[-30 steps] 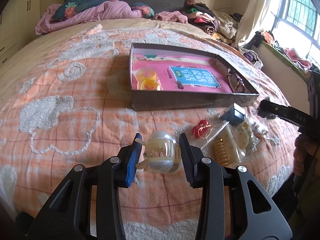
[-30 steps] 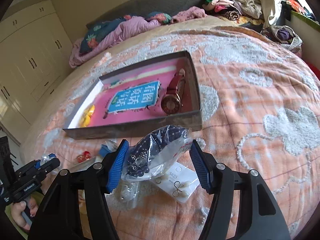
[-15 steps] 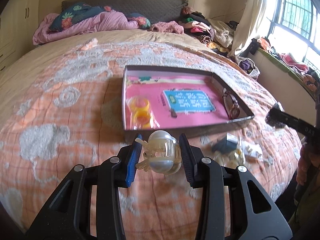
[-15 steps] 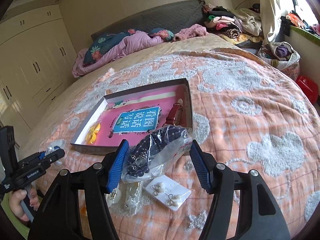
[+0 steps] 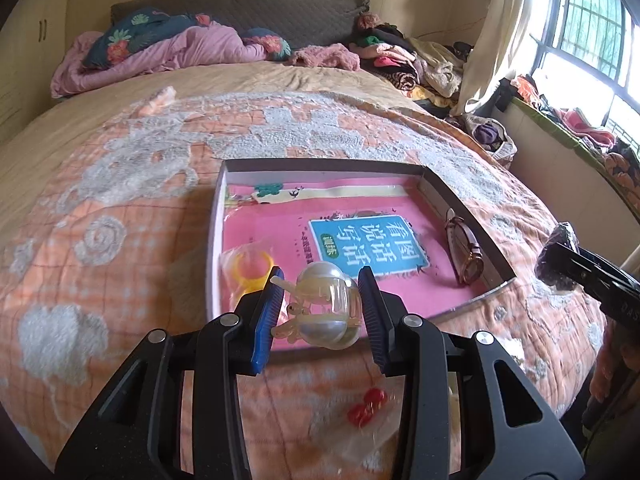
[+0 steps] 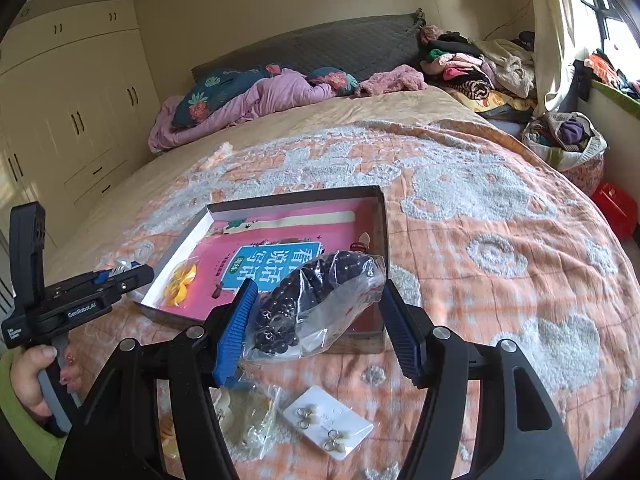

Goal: Organize jewelry
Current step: 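Place the pearl clip in the box with the left gripper while the right gripper drops the bead bag there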

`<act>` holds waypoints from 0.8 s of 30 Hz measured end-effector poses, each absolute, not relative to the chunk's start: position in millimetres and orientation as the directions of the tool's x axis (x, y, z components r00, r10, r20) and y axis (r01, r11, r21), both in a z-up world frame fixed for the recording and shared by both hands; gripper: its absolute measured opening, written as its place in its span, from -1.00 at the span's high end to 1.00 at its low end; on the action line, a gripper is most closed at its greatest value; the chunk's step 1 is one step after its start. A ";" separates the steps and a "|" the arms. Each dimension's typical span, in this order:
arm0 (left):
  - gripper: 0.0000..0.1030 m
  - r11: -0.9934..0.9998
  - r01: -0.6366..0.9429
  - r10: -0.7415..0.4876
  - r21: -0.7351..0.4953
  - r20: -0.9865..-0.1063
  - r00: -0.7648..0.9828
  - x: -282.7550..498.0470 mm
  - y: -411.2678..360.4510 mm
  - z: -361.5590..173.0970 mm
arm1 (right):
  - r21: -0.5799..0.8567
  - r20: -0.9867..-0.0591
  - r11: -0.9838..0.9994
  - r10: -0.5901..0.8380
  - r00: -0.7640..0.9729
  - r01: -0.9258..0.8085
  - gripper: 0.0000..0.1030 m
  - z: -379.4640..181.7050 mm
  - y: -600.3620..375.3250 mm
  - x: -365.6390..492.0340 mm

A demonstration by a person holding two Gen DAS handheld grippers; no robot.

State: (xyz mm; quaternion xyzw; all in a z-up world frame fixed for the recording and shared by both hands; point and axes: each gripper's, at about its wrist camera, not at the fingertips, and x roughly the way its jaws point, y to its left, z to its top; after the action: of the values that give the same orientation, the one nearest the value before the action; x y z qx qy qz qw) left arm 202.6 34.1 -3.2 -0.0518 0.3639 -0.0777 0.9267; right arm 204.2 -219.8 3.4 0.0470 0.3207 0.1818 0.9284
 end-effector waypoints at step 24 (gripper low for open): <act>0.41 0.981 0.118 -0.191 -0.151 -0.728 0.658 260.5 23.0 -30.6 | 0.165 -0.664 0.902 0.400 0.632 -0.398 -0.19 -20.4 -170.8 284.4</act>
State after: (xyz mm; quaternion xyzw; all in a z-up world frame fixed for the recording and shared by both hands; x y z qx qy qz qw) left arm 260.5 23.0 -30.6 -0.0452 0.4045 -0.0849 0.9095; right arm 284.4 -170.8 -20.4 0.0012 0.3679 0.2209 0.9033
